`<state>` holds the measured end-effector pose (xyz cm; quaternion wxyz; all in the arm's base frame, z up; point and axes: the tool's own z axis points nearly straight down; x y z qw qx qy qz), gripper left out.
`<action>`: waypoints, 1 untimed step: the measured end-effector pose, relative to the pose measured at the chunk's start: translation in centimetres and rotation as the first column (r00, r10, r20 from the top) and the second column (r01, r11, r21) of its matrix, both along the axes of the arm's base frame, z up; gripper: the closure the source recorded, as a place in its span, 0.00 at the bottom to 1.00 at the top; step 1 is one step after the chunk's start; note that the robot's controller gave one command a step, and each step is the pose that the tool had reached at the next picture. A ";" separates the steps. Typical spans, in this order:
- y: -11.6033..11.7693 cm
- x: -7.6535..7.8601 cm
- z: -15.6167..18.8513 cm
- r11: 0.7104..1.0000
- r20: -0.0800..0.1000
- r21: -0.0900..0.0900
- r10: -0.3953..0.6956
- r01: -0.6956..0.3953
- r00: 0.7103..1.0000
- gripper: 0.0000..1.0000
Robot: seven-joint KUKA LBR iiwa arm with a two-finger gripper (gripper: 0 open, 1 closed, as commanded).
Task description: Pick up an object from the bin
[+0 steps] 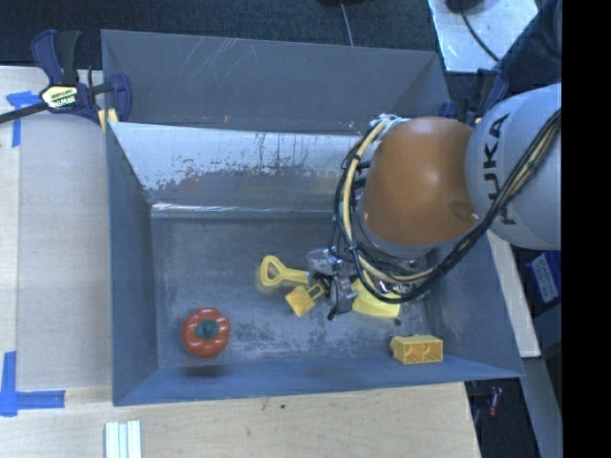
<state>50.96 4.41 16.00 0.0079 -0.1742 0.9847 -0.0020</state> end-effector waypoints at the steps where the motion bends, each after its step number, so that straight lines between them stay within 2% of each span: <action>1: -0.6 -0.8 11.0 1.000 0.002 0.001 0.014 -0.014 1.000 1.00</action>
Offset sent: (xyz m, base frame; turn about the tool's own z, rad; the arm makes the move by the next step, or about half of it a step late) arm 0.0128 0.0036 0.1399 -0.0013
